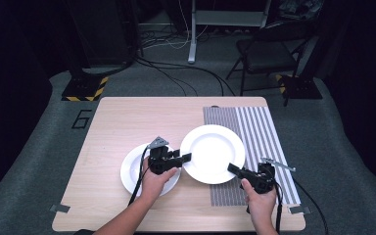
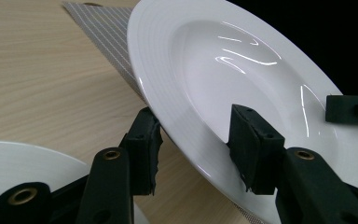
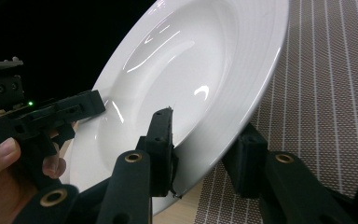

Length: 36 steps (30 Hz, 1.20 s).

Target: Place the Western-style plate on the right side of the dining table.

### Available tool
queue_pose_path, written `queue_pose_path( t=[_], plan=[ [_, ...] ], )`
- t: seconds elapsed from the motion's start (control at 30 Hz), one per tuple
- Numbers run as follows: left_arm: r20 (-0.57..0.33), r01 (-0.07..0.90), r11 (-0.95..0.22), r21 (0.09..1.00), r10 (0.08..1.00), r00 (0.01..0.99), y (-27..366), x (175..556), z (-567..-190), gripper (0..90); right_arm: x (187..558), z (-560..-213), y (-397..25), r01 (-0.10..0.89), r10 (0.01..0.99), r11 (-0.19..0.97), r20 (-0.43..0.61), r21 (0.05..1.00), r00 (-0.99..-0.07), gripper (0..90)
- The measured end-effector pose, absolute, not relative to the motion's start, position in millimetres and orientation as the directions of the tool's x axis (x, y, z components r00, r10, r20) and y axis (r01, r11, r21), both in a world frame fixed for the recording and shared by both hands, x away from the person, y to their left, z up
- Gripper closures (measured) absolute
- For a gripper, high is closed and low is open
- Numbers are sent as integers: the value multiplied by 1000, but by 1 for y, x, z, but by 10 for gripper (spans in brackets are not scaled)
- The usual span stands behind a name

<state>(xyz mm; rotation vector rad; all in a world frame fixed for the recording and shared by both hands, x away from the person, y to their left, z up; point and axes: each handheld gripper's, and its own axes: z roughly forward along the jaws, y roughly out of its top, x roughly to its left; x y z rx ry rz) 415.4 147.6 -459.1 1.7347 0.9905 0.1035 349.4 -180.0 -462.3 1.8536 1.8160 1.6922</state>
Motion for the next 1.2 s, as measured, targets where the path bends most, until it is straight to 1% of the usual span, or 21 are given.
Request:
queue_pose_path(
  t=[0.23,0.47,1.2],
  plan=[
    [-392,562,-77,824,638,663,137,419,-460,541,344,-461,-190,661,739,-322,616,678,-273,650],
    [-390,561,-89,823,630,671,130,422,-461,544,343,-463,-196,663,737,-333,624,670,-261,650],
    [-388,553,-93,828,618,684,115,428,-462,549,340,-463,-207,651,748,-340,615,678,-250,650]
  ],
)
